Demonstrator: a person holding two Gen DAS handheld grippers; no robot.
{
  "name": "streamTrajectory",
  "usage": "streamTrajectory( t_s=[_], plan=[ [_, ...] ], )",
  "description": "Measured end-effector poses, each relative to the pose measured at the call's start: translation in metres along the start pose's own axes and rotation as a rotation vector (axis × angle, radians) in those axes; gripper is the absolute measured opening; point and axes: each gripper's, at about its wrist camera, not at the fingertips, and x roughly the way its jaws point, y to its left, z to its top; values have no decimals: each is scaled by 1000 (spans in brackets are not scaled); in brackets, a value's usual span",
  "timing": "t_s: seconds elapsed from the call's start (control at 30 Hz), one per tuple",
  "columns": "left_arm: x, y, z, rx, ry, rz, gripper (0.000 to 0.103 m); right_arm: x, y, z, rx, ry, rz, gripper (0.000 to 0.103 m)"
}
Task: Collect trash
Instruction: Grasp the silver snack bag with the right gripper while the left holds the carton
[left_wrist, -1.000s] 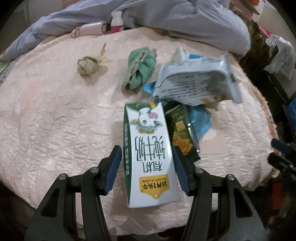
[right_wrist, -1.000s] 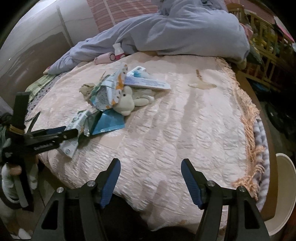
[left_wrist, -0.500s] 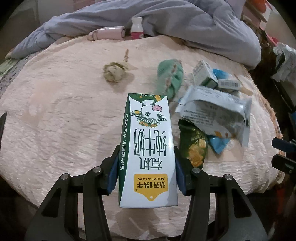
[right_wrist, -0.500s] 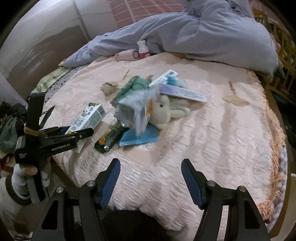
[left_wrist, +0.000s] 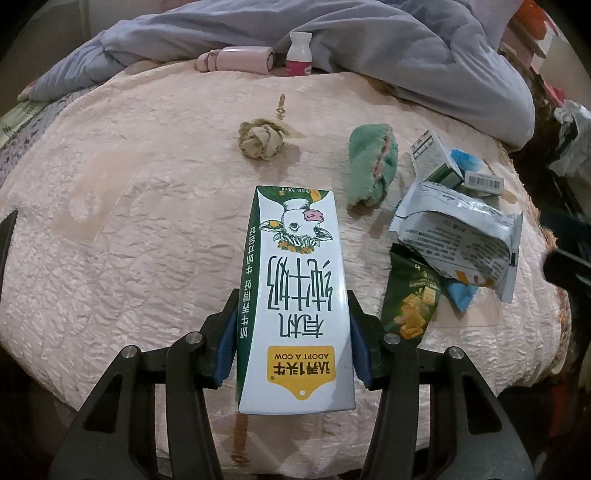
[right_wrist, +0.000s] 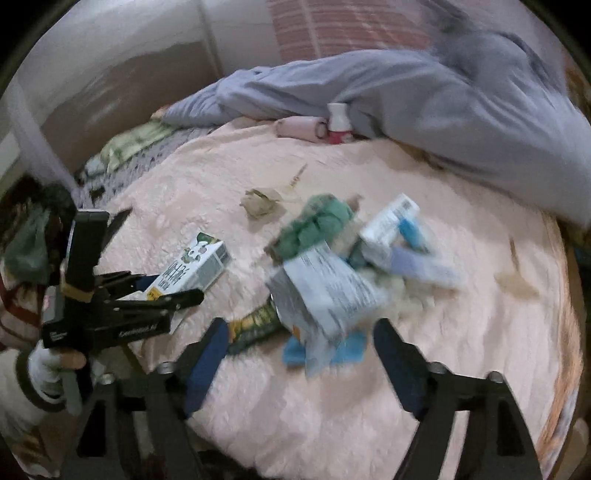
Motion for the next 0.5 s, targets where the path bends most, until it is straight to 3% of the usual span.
streamTrajectory(
  t_s=[0.17, 0.3, 0.4, 0.47, 0.5],
  plan=[
    [1, 2, 2, 1, 6, -9, 50, 37, 14, 30, -163, 92, -77, 81],
    [3, 2, 5, 0, 9, -14, 50, 72, 7, 33, -187, 185, -95, 81],
    [6, 0, 6, 3, 12, -19, 50, 83, -3, 28, -155, 198, -92, 81],
    [6, -2, 7, 2, 13, -22, 50, 78, -7, 23, -120, 163, -82, 67],
    [6, -3, 7, 2, 12, -24, 50, 75, -9, 20, -100, 155, -72, 55]
  ],
)
